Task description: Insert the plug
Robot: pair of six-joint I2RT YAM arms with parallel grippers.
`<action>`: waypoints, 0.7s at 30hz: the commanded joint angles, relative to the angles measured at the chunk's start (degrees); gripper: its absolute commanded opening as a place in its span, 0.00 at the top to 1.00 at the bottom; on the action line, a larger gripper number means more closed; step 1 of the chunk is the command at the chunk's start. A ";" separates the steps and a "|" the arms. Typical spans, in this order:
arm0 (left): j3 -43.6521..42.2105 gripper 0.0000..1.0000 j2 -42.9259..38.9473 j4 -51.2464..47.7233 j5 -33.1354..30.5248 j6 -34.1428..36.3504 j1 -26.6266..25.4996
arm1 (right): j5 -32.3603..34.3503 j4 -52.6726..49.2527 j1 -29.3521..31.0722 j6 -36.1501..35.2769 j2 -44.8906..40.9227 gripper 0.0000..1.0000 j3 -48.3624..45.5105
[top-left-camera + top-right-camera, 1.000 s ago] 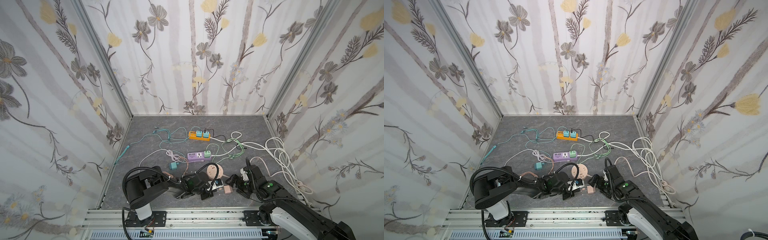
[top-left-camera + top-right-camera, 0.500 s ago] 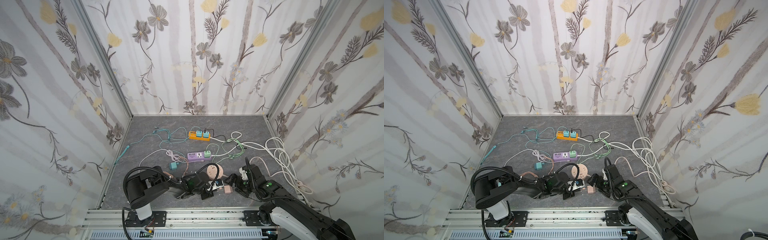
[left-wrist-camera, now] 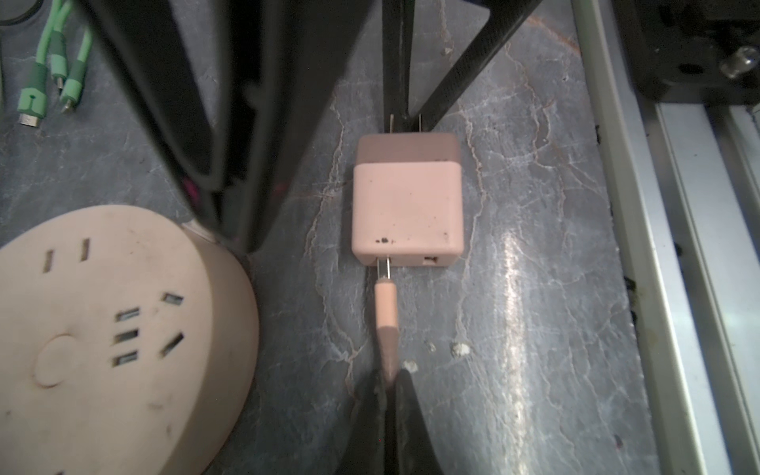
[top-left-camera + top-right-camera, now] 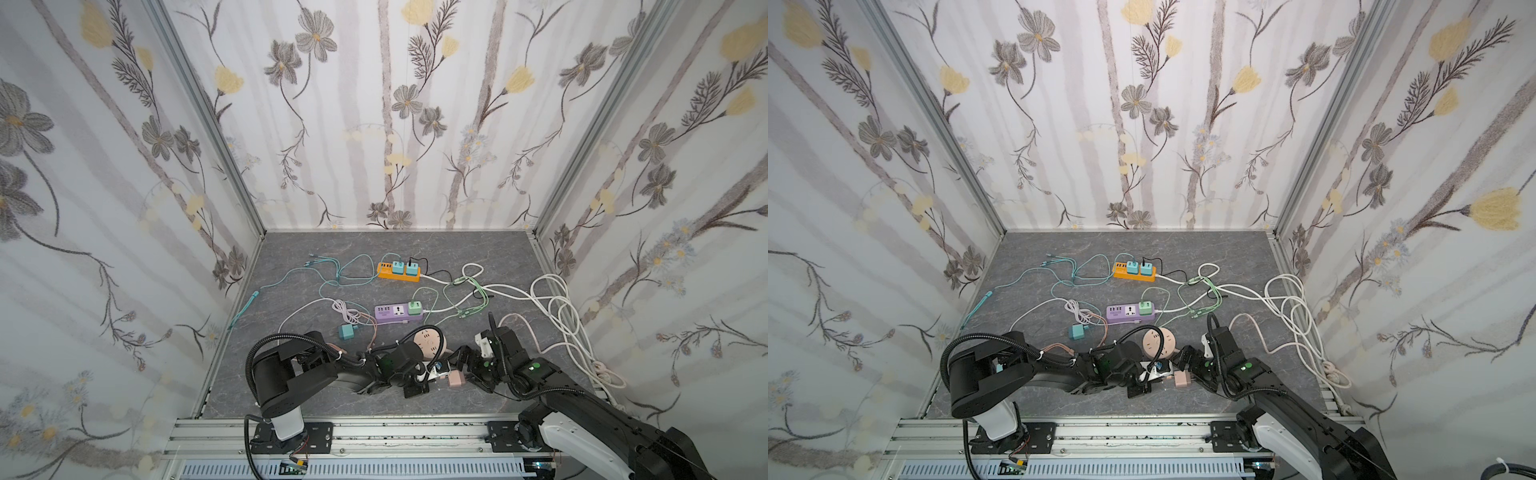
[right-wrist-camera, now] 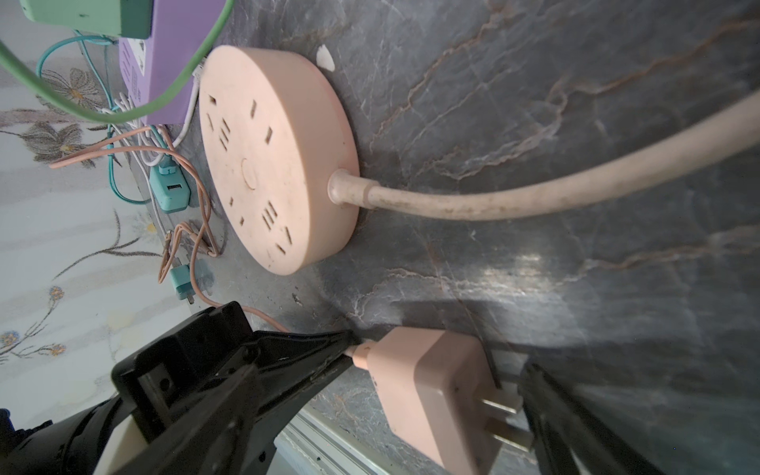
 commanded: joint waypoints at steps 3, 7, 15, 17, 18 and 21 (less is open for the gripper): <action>1.38 1.00 0.07 -4.32 1.57 1.04 -0.03 | -1.04 2.00 0.34 -0.64 1.36 0.01 0.26; 1.51 1.00 -0.53 -3.99 1.71 0.80 -0.12 | -0.22 0.15 0.49 -1.36 2.56 0.01 0.92; 1.11 1.00 -0.28 -3.13 1.25 0.23 -0.12 | 12.26 -12.76 -1.65 -2.50 -5.66 0.01 1.96; 1.30 1.00 -0.15 -3.55 1.26 0.43 -0.09 | 12.64 -14.79 -2.50 -3.80 -7.01 0.01 2.38; 1.33 1.00 -0.22 -3.61 1.33 0.58 -0.08 | 11.76 -15.08 -2.85 -4.62 -7.50 0.02 2.67; 1.28 1.00 -0.37 -3.77 1.29 0.60 -0.10 | 5.44 -12.42 -2.78 -6.60 -8.00 0.06 3.93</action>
